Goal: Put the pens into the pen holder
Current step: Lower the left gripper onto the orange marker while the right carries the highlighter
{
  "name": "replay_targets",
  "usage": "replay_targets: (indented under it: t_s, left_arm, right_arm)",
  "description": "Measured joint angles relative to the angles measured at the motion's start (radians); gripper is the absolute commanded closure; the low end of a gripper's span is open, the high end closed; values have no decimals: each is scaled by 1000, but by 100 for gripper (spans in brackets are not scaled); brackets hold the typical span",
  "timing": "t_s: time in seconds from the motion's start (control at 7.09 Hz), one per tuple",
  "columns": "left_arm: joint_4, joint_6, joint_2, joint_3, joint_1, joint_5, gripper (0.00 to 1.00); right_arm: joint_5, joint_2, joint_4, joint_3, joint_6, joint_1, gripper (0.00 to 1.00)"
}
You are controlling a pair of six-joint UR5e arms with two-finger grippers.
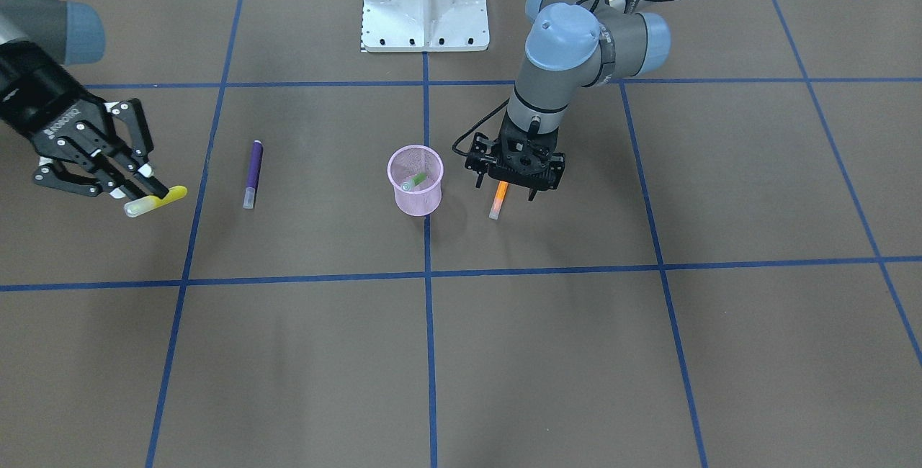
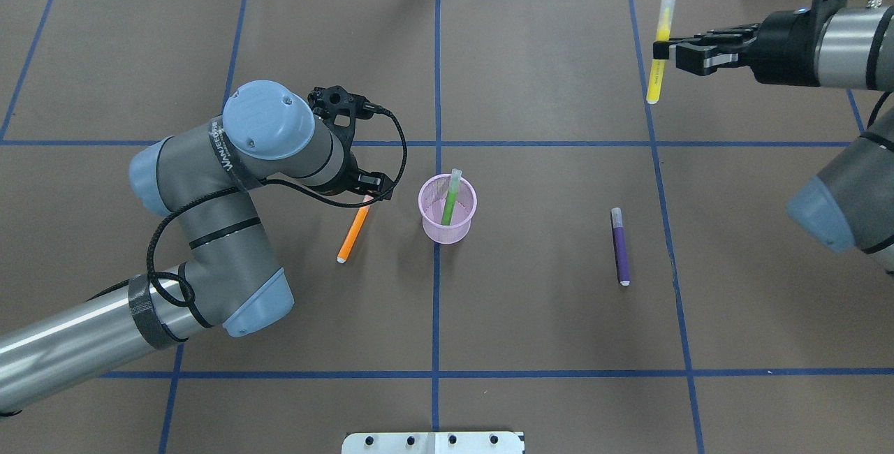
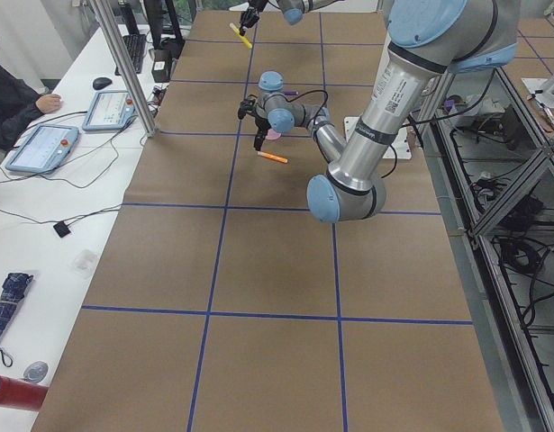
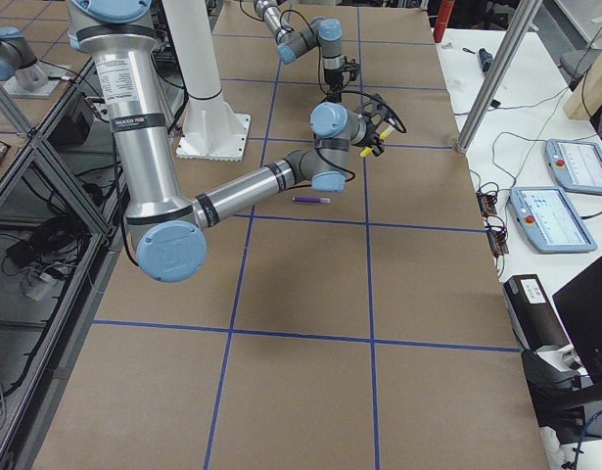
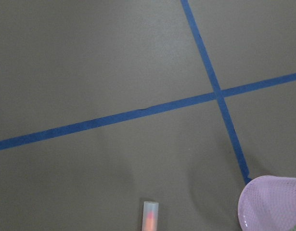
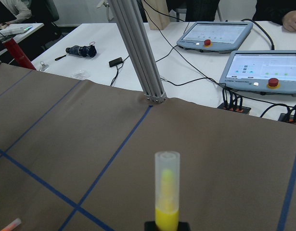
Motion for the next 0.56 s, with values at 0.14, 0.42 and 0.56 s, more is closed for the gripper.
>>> replay_targets:
  t_s: [0.14, 0.42, 0.56]
  left_arm:
    - [0, 0, -2, 15, 9, 0, 13]
    - [-1, 1, -8, 40, 25, -1, 20]
    - [-1, 2, -18, 55, 29, -2, 23]
  right_arm:
    - [-49, 13, 17, 1, 8, -54, 100]
    - [-93, 39, 25, 1, 16, -108, 100]
    - [-97, 46, 26, 0, 16, -117, 100]
